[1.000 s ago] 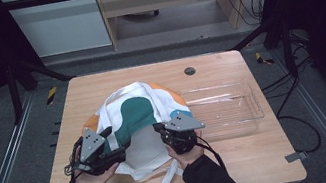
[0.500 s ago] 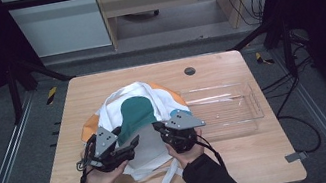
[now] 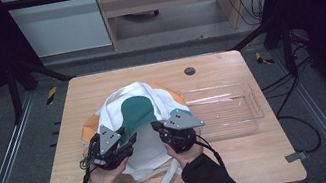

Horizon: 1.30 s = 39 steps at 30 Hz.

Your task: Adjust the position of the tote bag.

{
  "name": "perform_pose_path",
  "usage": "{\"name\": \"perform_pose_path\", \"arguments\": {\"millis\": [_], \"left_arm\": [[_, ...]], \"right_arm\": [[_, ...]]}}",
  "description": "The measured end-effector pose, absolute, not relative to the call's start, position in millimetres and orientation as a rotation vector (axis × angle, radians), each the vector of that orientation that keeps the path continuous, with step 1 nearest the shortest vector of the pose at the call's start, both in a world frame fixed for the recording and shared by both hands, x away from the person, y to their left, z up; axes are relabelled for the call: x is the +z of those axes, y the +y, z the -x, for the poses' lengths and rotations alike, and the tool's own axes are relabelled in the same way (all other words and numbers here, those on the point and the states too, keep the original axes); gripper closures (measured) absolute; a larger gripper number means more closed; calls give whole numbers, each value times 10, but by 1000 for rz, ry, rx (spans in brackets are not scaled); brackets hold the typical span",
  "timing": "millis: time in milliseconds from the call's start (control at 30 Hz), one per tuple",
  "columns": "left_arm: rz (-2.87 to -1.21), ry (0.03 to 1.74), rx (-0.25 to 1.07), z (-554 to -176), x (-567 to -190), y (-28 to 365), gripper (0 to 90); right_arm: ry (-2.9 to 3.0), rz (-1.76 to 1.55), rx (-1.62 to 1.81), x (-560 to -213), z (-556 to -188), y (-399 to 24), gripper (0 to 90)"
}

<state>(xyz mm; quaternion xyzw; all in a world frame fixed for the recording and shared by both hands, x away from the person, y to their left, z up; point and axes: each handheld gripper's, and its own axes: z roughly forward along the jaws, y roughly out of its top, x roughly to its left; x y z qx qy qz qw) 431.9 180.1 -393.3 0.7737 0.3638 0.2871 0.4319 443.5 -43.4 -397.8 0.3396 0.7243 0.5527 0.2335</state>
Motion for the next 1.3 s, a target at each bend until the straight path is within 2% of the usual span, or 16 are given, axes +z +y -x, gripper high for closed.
{"name": "perform_pose_path", "arguments": {"millis": [200,233,433,567,1000,1300], "left_arm": [[-1932,919,715,-4324,-3938,1806,635],[-1925,925,714,-4322,-3935,1807,680],[-1915,935,716,-4323,-3921,1817,786],[-1915,944,730,-4324,-3918,1816,832],[-1893,954,710,-4339,-3895,1839,860],[-1874,945,699,-4356,-3835,1841,863]], "right_arm": [[1998,-932,1516,-3987,-4434,-423,900],[2006,-934,1515,-3996,-4431,-415,900],[2018,-928,1513,-4026,-4418,-405,900],[2035,-925,1498,-4064,-4397,-405,900],[2150,-964,1421,-4431,-4360,-373,900],[2261,-994,1309,-4831,-4370,-230,900]]}}
